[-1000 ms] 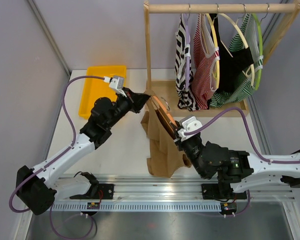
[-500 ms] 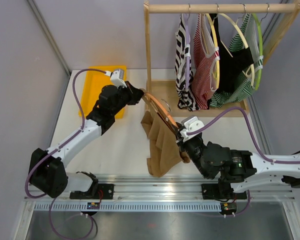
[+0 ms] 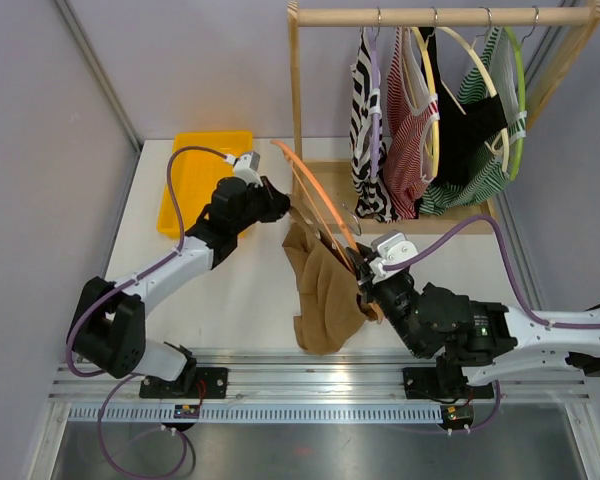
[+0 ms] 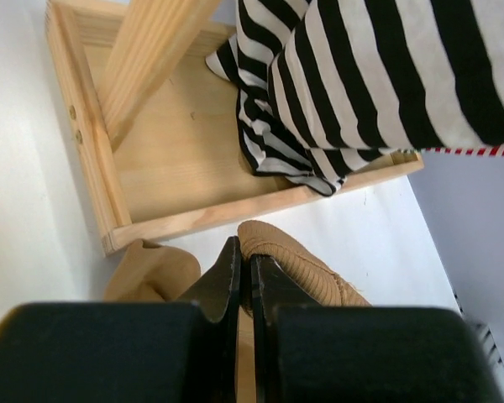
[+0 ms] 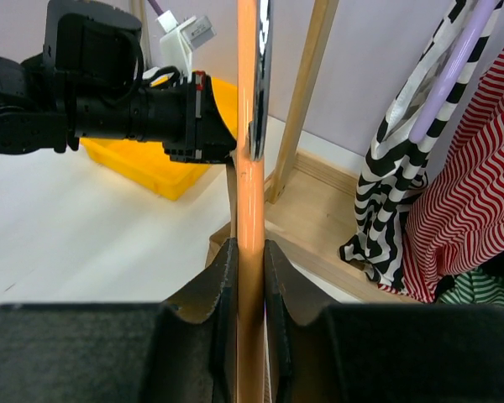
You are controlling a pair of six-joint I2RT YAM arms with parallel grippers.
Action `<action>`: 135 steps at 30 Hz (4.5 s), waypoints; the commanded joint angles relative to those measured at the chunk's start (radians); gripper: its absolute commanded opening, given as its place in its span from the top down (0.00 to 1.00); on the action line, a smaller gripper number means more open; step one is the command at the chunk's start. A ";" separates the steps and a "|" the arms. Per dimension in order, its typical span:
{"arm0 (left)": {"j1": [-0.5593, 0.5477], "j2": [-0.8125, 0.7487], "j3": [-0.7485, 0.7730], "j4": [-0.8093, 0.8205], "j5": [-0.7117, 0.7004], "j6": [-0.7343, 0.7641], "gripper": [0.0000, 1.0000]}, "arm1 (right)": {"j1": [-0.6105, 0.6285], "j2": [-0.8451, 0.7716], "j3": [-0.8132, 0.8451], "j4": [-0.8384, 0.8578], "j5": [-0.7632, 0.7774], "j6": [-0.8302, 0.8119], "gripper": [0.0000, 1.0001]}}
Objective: Remove the tank top from the hanger
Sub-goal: Remove the tank top from the hanger, then hang the hanger back to the clothesline with the right arm
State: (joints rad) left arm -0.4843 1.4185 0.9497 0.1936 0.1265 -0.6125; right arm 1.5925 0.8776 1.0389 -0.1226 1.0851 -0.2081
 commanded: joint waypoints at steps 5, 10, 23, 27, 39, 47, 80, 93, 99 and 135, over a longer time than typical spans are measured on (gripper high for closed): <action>-0.111 -0.094 -0.054 0.087 0.147 0.052 1.00 | 0.009 0.014 -0.074 0.383 0.033 -0.190 1.00; -0.246 -0.210 -0.077 -0.045 0.148 0.096 1.00 | 0.009 0.053 -0.134 0.648 0.042 -0.374 1.00; -0.496 -0.444 -0.301 -0.144 -0.023 0.046 1.00 | 0.000 0.182 -0.134 1.066 0.016 -0.631 1.00; -0.540 -0.428 -0.298 -0.141 -0.056 0.054 1.00 | -0.003 0.208 -0.119 1.098 0.028 -0.659 1.00; -0.565 -0.225 -0.187 -0.143 -0.362 0.132 0.80 | -0.023 0.156 -0.008 1.017 0.167 -0.702 1.00; -0.565 -0.133 -0.059 -0.256 -0.623 0.157 0.01 | -0.150 0.116 0.122 0.589 0.090 -0.424 1.00; -0.565 -0.475 -0.181 -0.313 -0.715 0.221 0.01 | -0.784 0.797 0.973 0.072 -0.468 -0.082 1.00; -0.565 -0.529 -0.190 -0.364 -0.757 0.217 0.01 | -0.898 1.164 1.482 -0.084 -0.574 -0.048 1.00; -0.565 -0.563 -0.221 -0.372 -0.780 0.203 0.01 | -0.907 1.206 1.529 -0.104 -0.597 -0.016 1.00; -0.565 -0.553 -0.250 -0.372 -0.768 0.184 0.01 | -0.807 0.790 0.888 0.334 -0.593 -0.172 0.01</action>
State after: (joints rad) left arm -1.0454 0.8688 0.7097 -0.2310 -0.6178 -0.4198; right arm 0.7532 1.7683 1.9720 0.0673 0.4854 -0.3138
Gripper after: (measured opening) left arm 0.988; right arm 0.993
